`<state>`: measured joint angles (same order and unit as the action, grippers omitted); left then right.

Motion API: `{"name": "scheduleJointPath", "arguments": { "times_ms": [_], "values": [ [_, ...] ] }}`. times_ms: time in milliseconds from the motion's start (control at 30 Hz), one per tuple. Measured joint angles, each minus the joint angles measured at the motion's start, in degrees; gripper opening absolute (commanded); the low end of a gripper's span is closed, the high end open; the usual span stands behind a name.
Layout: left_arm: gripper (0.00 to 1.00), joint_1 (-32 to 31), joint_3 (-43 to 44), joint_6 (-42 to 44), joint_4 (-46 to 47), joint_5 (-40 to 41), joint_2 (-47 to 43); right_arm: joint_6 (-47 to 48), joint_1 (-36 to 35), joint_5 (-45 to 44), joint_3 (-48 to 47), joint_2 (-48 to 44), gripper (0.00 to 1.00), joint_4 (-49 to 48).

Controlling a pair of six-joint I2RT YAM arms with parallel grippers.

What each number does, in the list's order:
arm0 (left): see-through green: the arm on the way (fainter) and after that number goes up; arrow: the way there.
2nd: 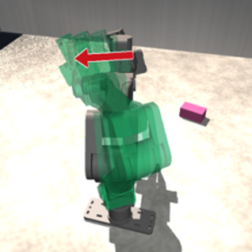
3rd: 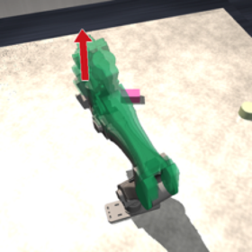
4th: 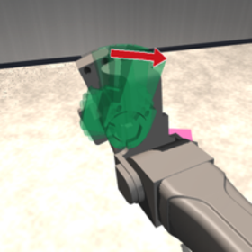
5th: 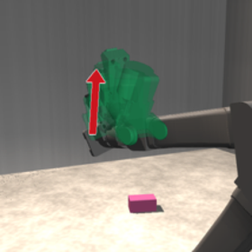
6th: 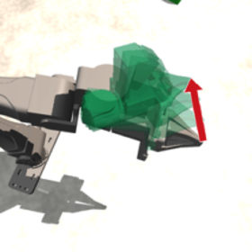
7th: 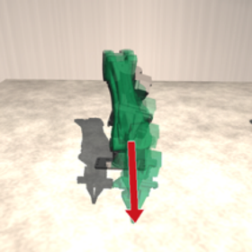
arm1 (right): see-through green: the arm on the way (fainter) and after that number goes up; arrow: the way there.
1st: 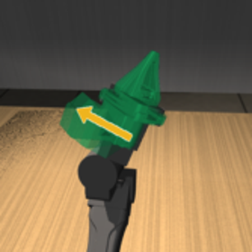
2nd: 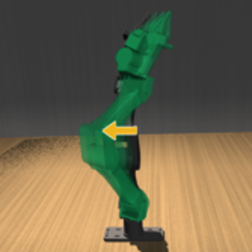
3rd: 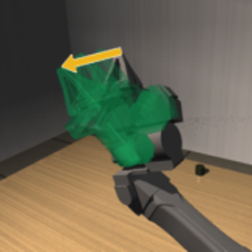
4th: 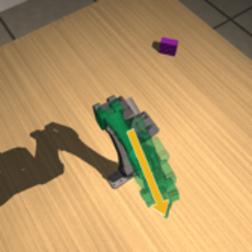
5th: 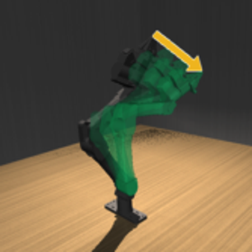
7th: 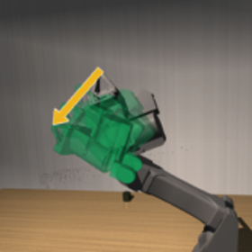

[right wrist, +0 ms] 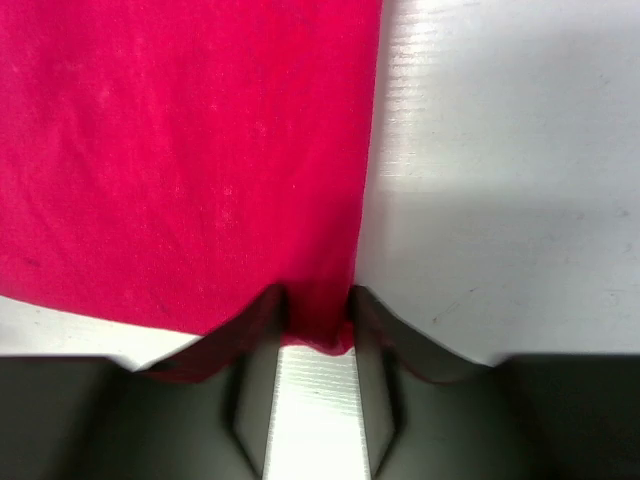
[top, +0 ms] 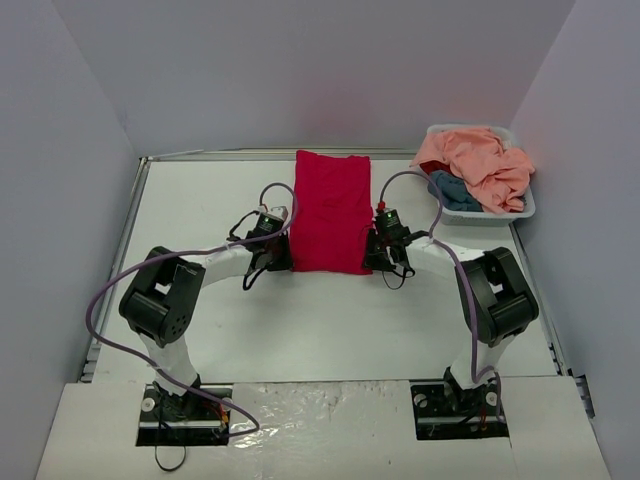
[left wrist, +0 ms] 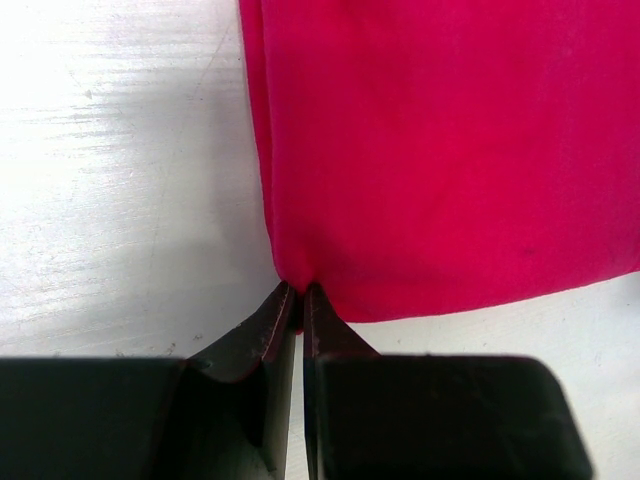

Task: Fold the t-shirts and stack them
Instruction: Grab one side of the 2/3 rectangular tshirt with both arms

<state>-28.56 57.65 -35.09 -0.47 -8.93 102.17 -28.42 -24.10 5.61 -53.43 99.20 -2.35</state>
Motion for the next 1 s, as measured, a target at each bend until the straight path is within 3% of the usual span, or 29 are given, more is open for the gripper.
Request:
{"name": "scheduleJointPath", "arguments": {
  "times_ms": [133,367,1000],
  "values": [
    [0.03,0.0,0.0,0.0,0.1,0.0,0.0,0.1,0.0,-0.3,0.4,-0.1,0.08,0.3],
    [0.03,-0.1,0.3,0.2,0.2,-0.2,0.3,0.0,0.0,-0.1,0.5,-0.1,0.0,0.2],
    [0.02,-2.8,-4.9,0.4,-0.8,0.7,-5.2,-0.2,-2.0,-0.3,2.5,-3.1,0.0,3.7]
  ]
}}
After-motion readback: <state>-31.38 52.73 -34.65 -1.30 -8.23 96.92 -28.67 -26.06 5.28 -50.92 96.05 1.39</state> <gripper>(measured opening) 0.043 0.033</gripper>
